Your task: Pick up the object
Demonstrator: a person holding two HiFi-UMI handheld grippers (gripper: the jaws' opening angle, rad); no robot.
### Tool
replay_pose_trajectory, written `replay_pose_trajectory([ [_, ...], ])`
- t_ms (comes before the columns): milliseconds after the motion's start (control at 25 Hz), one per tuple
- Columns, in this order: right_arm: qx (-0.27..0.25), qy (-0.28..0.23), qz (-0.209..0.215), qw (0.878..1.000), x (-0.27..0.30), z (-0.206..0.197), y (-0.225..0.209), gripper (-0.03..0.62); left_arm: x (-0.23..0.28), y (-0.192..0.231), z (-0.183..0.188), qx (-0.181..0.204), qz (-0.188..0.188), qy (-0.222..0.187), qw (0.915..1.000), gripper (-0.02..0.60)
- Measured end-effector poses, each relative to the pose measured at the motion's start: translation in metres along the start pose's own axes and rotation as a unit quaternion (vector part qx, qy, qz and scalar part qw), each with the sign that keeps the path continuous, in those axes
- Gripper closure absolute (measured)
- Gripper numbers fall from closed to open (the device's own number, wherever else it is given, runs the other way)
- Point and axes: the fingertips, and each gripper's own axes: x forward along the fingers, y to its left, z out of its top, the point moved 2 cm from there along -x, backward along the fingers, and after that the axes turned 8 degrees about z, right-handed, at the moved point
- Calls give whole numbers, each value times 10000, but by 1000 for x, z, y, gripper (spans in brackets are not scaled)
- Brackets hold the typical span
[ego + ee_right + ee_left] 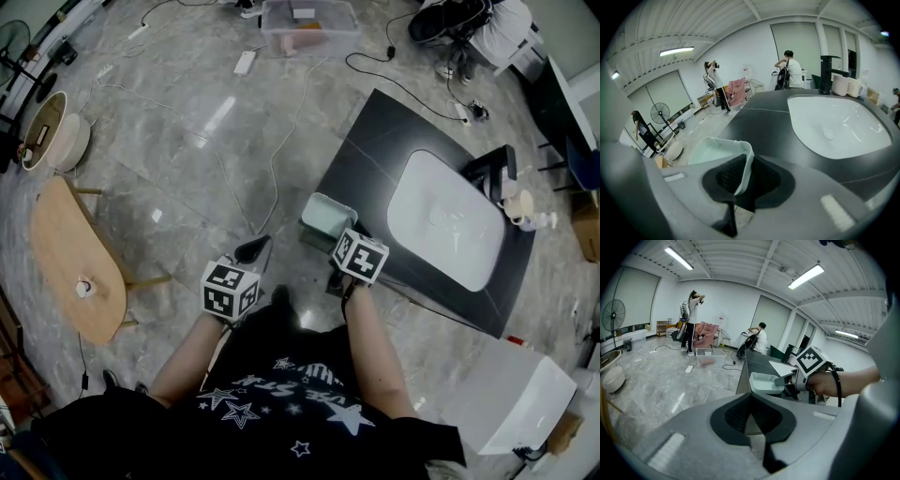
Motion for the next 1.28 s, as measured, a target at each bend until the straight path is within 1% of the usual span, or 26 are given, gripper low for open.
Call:
replay_pose_trajectory([
  [120, 16, 8, -88, 10000, 0, 1, -2, 563, 0, 1, 0, 13, -6, 3, 10000, 572],
  [440, -17, -163, 3, 9999, -10, 16, -6, 571, -1, -6, 6, 17, 37, -73, 10000, 572],
  [680, -127, -364, 328, 9987, -30, 37, -8, 572, -5, -20, 17, -19, 201, -223, 9995, 571],
  [960, -361, -539, 751, 9951, -61, 59, -19, 582, -14, -46, 25, -161, 517, -418, 9977, 572],
  [1280, -723, -686, 1280, 9868, -98, 74, -42, 583, -23, -94, 23, -312, 875, -601, 9939, 572],
])
